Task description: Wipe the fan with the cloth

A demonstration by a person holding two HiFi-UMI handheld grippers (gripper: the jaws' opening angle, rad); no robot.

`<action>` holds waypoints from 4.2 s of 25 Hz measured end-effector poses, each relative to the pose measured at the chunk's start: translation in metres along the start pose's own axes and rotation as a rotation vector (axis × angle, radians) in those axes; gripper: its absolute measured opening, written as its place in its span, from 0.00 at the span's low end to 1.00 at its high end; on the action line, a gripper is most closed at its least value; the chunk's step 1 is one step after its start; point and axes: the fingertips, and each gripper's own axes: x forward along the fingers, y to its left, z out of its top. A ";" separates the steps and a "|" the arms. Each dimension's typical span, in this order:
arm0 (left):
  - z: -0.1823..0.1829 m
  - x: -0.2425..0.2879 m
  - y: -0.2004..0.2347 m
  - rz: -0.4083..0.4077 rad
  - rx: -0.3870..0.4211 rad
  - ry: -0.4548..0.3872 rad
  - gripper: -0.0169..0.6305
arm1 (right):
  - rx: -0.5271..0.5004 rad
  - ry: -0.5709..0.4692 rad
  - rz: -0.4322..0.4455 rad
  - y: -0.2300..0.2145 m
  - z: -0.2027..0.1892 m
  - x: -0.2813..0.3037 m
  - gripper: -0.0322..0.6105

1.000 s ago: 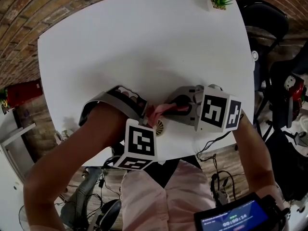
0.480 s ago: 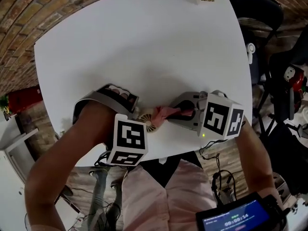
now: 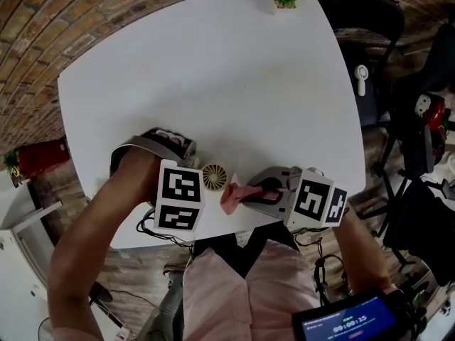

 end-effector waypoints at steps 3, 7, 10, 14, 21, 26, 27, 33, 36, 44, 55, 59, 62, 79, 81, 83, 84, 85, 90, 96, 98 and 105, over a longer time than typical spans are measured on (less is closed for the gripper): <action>0.000 0.000 -0.003 -0.002 -0.078 -0.053 0.35 | 0.057 -0.058 -0.030 0.014 0.004 -0.010 0.10; -0.007 -0.007 -0.018 -0.073 -0.288 -0.187 0.55 | 0.092 -0.100 -0.064 0.031 0.005 -0.028 0.10; -0.012 -0.011 -0.030 -0.116 -0.402 -0.238 0.56 | 0.110 -0.111 -0.090 0.039 0.001 -0.040 0.10; 0.005 -0.020 -0.052 -0.216 -0.551 -0.348 0.56 | 0.128 -0.122 -0.113 0.046 -0.008 -0.050 0.10; 0.092 -0.030 -0.083 -0.368 -0.750 -0.684 0.56 | 0.140 -0.136 -0.142 0.050 -0.025 -0.068 0.10; 0.140 -0.043 -0.054 -0.342 -0.897 -0.893 0.56 | 0.145 -0.151 -0.161 0.051 -0.037 -0.081 0.10; 0.145 -0.044 -0.046 -0.323 -0.915 -0.913 0.56 | 0.145 -0.153 -0.164 0.052 -0.039 -0.084 0.10; 0.170 -0.055 -0.025 -0.259 -0.924 -0.954 0.56 | 0.177 -0.165 -0.233 0.042 -0.048 -0.097 0.10; 0.167 -0.071 -0.033 -0.231 -0.901 -0.951 0.56 | 0.207 -0.171 -0.301 0.028 -0.048 -0.104 0.10; 0.084 -0.103 0.013 0.234 -0.834 -0.770 0.56 | 0.078 0.013 -0.698 -0.019 -0.063 -0.119 0.11; 0.087 -0.043 0.032 0.188 -0.544 -0.553 0.50 | 0.088 0.079 -0.625 -0.011 -0.060 -0.122 0.47; 0.089 -0.044 0.036 0.188 -0.551 -0.579 0.50 | 0.064 0.121 -0.609 -0.021 -0.060 -0.105 0.48; 0.090 -0.044 0.036 0.189 -0.547 -0.585 0.49 | 0.076 0.180 -0.612 -0.026 -0.074 -0.087 0.49; 0.090 -0.047 0.039 0.169 -0.547 -0.560 0.48 | 0.292 0.001 -0.661 -0.016 -0.060 -0.061 0.10; 0.086 -0.059 0.043 0.216 -0.563 -0.566 0.32 | 0.297 -0.009 -0.649 -0.013 -0.056 -0.050 0.10; 0.081 -0.068 0.041 0.223 -0.554 -0.571 0.27 | 0.307 -0.018 -0.644 -0.011 -0.054 -0.045 0.10; 0.079 -0.069 0.036 0.193 -0.548 -0.579 0.34 | 0.312 -0.022 -0.641 -0.009 -0.054 -0.043 0.10; 0.079 -0.070 0.031 0.151 -0.548 -0.592 0.49 | 0.315 -0.023 -0.639 -0.008 -0.054 -0.042 0.10; 0.062 -0.061 0.022 0.128 -0.560 -0.570 0.58 | 0.327 -0.029 -0.637 -0.006 -0.052 -0.037 0.10; 0.056 -0.037 0.021 0.139 -0.471 -0.469 0.58 | 0.347 -0.030 -0.636 -0.006 -0.048 -0.029 0.10; 0.058 -0.032 0.022 0.141 -0.433 -0.437 0.58 | 0.360 -0.037 -0.628 -0.006 -0.044 -0.027 0.10; 0.061 -0.027 0.023 0.124 -0.347 -0.381 0.57 | 0.406 -0.084 -0.603 -0.012 -0.028 -0.011 0.10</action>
